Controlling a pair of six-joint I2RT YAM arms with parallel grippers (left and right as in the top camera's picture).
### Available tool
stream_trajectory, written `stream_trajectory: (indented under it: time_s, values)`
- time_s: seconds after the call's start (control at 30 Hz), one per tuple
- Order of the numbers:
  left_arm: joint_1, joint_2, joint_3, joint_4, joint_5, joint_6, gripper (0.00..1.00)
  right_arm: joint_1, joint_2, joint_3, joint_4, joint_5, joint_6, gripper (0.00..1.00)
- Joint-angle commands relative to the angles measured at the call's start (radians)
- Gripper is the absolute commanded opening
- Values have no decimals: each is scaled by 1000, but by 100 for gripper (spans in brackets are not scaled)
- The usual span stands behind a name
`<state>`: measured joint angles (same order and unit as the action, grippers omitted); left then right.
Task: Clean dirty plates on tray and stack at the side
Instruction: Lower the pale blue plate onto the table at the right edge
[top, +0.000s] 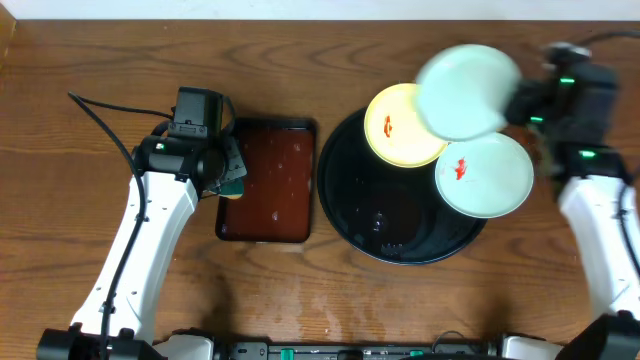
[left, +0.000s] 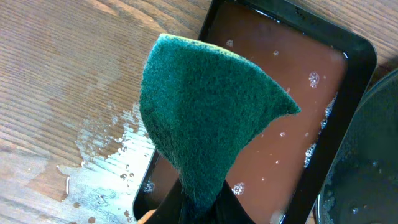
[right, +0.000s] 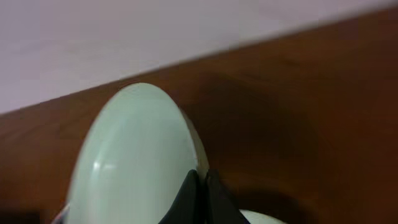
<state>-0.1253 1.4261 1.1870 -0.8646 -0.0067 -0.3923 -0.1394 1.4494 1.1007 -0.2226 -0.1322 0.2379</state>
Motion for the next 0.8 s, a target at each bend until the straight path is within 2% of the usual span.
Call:
stream_trajectory:
  time_s: [0.0, 0.17, 0.37, 0.53, 0.67, 0.77]
  values:
    - [3, 7, 8, -1, -13, 6, 8, -161, 2, 12, -34, -30, 28, 1]
    - [3, 7, 8, -1, -13, 6, 8, -351, 43, 12, -35, -30, 44, 1]
    - [3, 7, 8, -1, -13, 6, 8, -491, 135, 11, -35, -14, 34, 1]
    - [3, 7, 8, -2, -13, 6, 8, -540, 253, 11, -20, -21, 25, 1]
    - [3, 7, 8, -2, -13, 6, 8, -534, 319, 11, -5, -51, -56, 1]
    - [3, 7, 8, -1, -13, 6, 8, -516, 347, 11, 14, -183, -89, 1]
